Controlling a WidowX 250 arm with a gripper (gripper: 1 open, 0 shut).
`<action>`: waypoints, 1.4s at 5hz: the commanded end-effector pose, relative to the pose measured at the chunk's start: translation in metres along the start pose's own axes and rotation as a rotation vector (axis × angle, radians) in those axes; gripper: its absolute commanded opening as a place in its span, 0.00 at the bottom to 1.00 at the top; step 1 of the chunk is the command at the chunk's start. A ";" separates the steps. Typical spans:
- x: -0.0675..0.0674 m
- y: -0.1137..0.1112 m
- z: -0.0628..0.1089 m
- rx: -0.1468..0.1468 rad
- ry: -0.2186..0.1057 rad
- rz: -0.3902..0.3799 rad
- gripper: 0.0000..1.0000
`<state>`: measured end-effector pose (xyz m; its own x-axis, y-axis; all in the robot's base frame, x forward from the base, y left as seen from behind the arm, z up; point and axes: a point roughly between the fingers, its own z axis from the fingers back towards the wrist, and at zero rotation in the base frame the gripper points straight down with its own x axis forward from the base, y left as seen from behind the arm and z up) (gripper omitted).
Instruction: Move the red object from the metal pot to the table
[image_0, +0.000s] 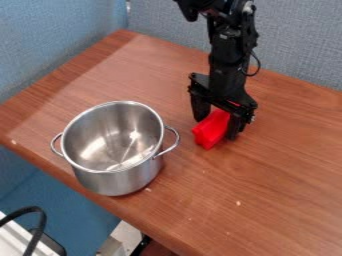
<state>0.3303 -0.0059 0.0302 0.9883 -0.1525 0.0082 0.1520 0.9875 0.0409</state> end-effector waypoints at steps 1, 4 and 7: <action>0.011 0.008 0.031 0.005 -0.090 0.025 1.00; 0.009 0.008 0.037 -0.006 -0.083 0.037 1.00; 0.008 0.008 0.041 -0.016 -0.077 0.047 1.00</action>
<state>0.3280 -0.0054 0.0455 0.9921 -0.1254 -0.0001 0.1254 0.9920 0.0169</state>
